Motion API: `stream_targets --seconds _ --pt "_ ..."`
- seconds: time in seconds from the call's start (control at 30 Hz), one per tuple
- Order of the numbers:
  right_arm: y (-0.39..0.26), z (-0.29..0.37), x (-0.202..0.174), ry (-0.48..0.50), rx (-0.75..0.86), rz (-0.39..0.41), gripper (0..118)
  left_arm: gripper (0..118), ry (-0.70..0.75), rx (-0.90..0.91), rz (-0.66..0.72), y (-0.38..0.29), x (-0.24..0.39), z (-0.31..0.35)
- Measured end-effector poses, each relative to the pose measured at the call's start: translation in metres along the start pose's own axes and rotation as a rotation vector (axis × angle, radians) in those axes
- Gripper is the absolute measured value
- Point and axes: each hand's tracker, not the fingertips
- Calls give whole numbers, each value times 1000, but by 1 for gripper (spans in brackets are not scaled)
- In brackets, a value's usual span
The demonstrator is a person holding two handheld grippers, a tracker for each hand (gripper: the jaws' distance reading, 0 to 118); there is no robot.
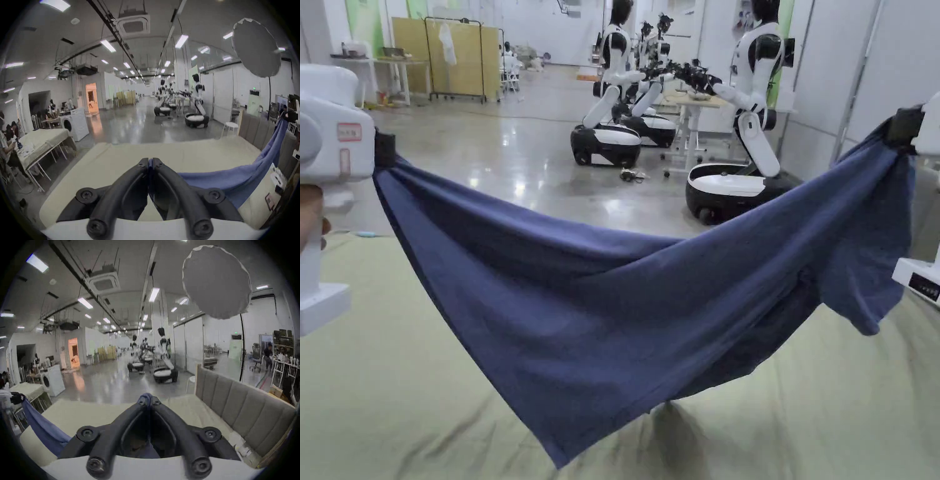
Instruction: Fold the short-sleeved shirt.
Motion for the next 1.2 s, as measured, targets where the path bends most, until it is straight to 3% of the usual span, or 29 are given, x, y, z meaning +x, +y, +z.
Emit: stream_targets --seconds 0.13,0.27,0.47,0.63,0.8,0.97,1.13,1.2 --pt "39 -10 -3 -12 51 2 4 2 22 52 -12 36 0 -16" --pt "39 -24 -5 -17 58 -8 4 2 13 67 17 42 1 -37" --pt "-43 -60 -4 -41 -56 20 4 2 33 -60 -33 -22 23 -81" --pt "-87 -74 13 -39 -125 -34 4 2 14 -139 -42 -71 32 -92" --pt "-99 -43 28 -35 -146 -21 4 2 4 -147 -41 -89 26 -58" --pt "-131 35 40 -4 -172 -11 4 2 -38 -194 -43 -123 14 10" --pt "-225 114 50 20 -270 100 4 2 -133 -355 9 -212 -6 89" --pt "-275 134 54 48 -358 101 4 2 -101 -414 -10 -261 -11 112"
